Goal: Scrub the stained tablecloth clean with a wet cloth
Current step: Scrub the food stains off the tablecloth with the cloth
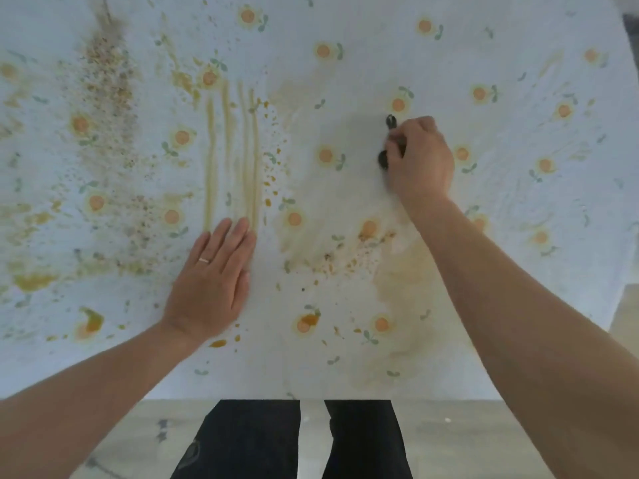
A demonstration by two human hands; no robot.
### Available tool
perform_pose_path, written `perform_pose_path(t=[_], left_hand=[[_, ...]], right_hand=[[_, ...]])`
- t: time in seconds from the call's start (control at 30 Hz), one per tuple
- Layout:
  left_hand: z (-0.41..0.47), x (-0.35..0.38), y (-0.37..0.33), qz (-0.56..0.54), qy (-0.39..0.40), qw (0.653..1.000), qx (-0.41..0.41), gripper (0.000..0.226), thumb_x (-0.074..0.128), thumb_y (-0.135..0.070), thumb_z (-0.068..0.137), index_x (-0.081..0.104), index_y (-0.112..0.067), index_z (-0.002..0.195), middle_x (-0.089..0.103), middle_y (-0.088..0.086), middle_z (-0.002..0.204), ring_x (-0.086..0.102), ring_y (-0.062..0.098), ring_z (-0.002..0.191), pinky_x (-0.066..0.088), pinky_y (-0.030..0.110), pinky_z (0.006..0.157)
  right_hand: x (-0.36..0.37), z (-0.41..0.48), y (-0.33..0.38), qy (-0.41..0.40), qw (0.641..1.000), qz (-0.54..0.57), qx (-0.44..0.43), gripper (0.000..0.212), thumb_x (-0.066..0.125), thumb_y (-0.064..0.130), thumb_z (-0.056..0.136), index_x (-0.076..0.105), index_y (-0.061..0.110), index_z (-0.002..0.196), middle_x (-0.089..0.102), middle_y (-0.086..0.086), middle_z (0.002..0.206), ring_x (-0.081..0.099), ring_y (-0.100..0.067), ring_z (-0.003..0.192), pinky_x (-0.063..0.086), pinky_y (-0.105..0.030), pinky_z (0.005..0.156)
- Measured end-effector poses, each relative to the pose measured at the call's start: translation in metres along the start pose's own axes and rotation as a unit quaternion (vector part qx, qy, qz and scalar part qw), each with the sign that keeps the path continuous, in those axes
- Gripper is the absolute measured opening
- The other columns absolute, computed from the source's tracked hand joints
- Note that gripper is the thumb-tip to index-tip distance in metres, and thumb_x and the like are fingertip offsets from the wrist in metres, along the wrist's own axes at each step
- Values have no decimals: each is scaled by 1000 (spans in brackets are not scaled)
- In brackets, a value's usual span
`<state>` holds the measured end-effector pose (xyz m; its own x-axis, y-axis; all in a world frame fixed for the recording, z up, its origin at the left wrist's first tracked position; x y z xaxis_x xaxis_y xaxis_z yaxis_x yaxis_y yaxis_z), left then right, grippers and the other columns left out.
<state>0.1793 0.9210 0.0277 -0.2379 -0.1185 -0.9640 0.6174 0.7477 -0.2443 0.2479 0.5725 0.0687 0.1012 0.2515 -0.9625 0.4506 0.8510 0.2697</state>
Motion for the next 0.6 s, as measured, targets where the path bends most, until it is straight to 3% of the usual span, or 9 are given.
perform_pose_path(t=[0.1, 0.2, 0.27, 0.3, 0.37, 0.43, 0.5, 0.6], left_hand=[[-1, 2, 3, 5, -5, 1000, 1, 58, 34, -25, 103, 40, -4, 156, 30, 13, 167, 23, 33, 157, 24, 55, 125], [-1, 2, 2, 11, -11, 1000, 4, 58, 32, -26, 104, 40, -4, 156, 28, 12, 168, 23, 31, 157, 24, 55, 125], [-2, 2, 3, 18, -15, 1000, 7, 57, 31, -26, 104, 40, -4, 156, 28, 12, 168, 22, 31, 157, 23, 54, 126], [-2, 2, 3, 19, -16, 1000, 9, 58, 31, -26, 104, 40, -3, 156, 28, 12, 168, 22, 31, 157, 22, 54, 126], [-2, 2, 4, 13, -22, 1000, 5, 58, 32, -25, 103, 41, -3, 155, 29, 13, 167, 22, 32, 157, 21, 53, 127], [-2, 2, 2, 8, -28, 1000, 3, 57, 32, -25, 103, 42, -3, 155, 31, 13, 167, 23, 32, 157, 21, 53, 127], [-2, 3, 0, 9, -33, 999, 3, 57, 32, -25, 103, 41, -3, 155, 31, 13, 167, 23, 32, 157, 21, 53, 127], [-3, 2, 2, 12, -36, 999, 1, 58, 32, -25, 103, 41, -3, 155, 30, 13, 167, 23, 32, 157, 21, 53, 127]], right_hand=[[16, -48, 39, 28, 999, 6, -35, 20, 49, 26, 100, 63, 14, 107, 51, -2, 116, 55, -25, 95, 51, -39, 75], [40, -131, 100, 144, 960, 38, -238, 14, 55, 21, 95, 64, 13, 103, 56, -4, 111, 54, -26, 87, 48, -40, 70], [40, -152, 103, 158, 922, 46, -351, 12, 59, 21, 93, 67, 15, 99, 61, -2, 109, 54, -26, 81, 47, -40, 65], [37, -141, 90, 139, 923, 42, -357, 12, 59, 21, 94, 67, 15, 99, 61, -2, 108, 54, -26, 80, 48, -40, 64], [21, -93, 44, 76, 960, 27, -267, 17, 53, 22, 97, 66, 14, 103, 59, -2, 111, 55, -27, 88, 50, -41, 70], [-2, -40, -21, 20, 995, 2, -100, 18, 50, 22, 96, 64, 15, 105, 56, -3, 116, 55, -28, 99, 49, -39, 77], [-20, -18, -71, -22, 999, -6, 36, 18, 48, 20, 89, 62, 16, 99, 55, -3, 114, 56, -29, 100, 46, -37, 76], [-16, -48, -69, -57, 993, -2, 103, 15, 48, 28, 86, 57, 17, 91, 53, 0, 106, 55, -25, 91, 44, -35, 71]])
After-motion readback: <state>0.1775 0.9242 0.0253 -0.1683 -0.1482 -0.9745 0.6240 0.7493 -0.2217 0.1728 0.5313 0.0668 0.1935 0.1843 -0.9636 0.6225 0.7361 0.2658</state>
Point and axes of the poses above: each hand's wrist, its own z-axis towards the middle knuckle, its own x-axis out of the palm, y = z × x, the point moved 6 cm from there along z, towards the middle knuckle
